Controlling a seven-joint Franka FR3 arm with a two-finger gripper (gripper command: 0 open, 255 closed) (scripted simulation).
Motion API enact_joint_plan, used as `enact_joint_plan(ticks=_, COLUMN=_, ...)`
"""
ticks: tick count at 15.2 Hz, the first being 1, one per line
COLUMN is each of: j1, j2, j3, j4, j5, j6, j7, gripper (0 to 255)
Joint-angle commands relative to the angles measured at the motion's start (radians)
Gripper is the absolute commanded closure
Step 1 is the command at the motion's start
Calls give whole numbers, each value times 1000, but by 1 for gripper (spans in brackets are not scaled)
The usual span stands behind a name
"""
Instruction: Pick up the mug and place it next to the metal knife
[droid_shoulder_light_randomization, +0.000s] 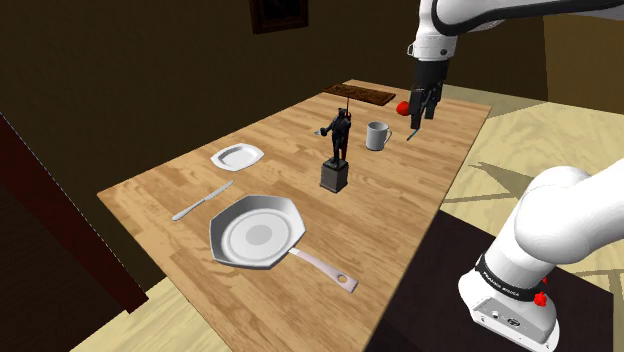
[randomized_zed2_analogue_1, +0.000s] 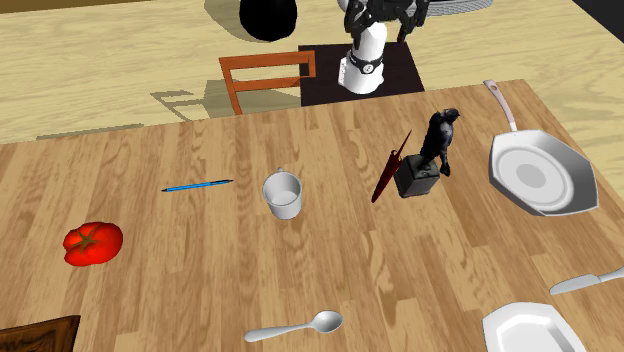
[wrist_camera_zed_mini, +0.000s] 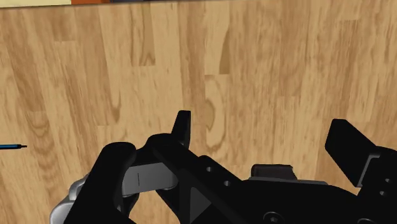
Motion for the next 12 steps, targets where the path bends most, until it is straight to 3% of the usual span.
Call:
enact_joint_plan(ticks=1, j1=-5, j2=57, j3=-34, j4=21, j5=-13, j6=42, j7=-40, gripper=0)
enact_joint_plan(ticks=7, j1=-13, j2=253, j3=-128, j4=108, j5=-17, j6=162, j7=-157, gripper=0)
enact_joint_plan(ticks=12, j1=-18, j2=436, j3=-196, j4=217, j5=20, j6=239, j7=-263, gripper=0)
